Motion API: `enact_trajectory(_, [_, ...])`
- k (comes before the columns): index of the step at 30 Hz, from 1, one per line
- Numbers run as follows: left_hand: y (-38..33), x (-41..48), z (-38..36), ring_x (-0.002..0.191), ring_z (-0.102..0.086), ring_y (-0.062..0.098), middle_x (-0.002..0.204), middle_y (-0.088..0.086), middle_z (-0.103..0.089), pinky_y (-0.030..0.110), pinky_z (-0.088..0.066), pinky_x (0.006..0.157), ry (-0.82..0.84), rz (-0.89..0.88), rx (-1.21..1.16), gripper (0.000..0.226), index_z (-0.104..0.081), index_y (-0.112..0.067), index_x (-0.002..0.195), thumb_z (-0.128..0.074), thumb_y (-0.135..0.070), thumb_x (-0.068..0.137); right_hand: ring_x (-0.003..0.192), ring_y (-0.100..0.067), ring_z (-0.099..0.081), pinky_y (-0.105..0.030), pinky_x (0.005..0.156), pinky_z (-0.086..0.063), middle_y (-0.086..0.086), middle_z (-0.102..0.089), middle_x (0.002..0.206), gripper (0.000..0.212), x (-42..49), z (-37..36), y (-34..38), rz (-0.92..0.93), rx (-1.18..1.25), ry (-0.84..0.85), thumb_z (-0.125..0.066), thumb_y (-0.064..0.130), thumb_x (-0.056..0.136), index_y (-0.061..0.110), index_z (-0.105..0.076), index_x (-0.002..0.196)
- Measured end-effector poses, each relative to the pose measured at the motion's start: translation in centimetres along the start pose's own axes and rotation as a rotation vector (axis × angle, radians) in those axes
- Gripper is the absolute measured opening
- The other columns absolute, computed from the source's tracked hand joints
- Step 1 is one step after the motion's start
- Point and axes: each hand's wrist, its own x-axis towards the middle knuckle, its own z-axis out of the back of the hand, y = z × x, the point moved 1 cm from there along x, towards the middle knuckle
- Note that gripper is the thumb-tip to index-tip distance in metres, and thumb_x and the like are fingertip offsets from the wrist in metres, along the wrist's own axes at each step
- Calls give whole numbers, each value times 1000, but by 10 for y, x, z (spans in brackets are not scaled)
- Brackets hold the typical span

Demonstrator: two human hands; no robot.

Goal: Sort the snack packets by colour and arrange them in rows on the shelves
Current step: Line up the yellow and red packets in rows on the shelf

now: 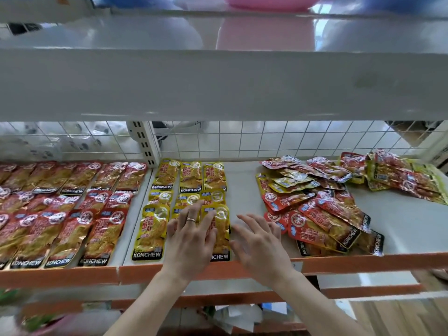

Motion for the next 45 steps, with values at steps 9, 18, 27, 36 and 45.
enact_trajectory(9, [-3,1,2,151,-7,12,162,-15,-21,55,-2,115,197,18,-35,70,-29,-41,152,-13,-63,87,129,-14,-40,-40,98,-25,12,-54,134,36,-4,-4,0,45,-122,-46,-40,49,95,35,-56,124])
enact_trajectory(18, [-5,0,1,145,-23,17,153,-12,-40,57,-6,113,164,27,-3,62,-43,-35,142,-30,-60,87,131,-16,-37,-44,100,-30,10,-51,138,36,-4,-3,-1,51,-94,-24,-37,48,96,33,-53,124])
enact_trajectory(27, [-5,-6,3,142,-33,19,155,-7,-41,53,-13,111,20,49,-55,56,-52,-24,138,-36,-51,92,135,-16,-35,-46,106,-29,5,-48,145,41,-9,8,-4,25,64,-89,-35,39,97,25,-59,126])
enact_trajectory(36, [-27,2,15,140,-38,25,151,-1,-46,58,-23,109,-7,-91,-155,53,-52,-20,137,-39,-46,92,141,-16,-30,-47,111,-28,4,-45,149,44,-21,43,-21,-109,4,-180,-47,41,94,23,-56,133])
enact_trajectory(45, [-69,26,11,140,-34,22,156,-3,-40,44,-27,112,117,-312,-239,58,-45,-24,144,-33,-53,94,139,-16,-33,-39,111,-24,4,-47,147,47,-47,82,-41,-303,-108,-304,-50,44,92,23,-58,134])
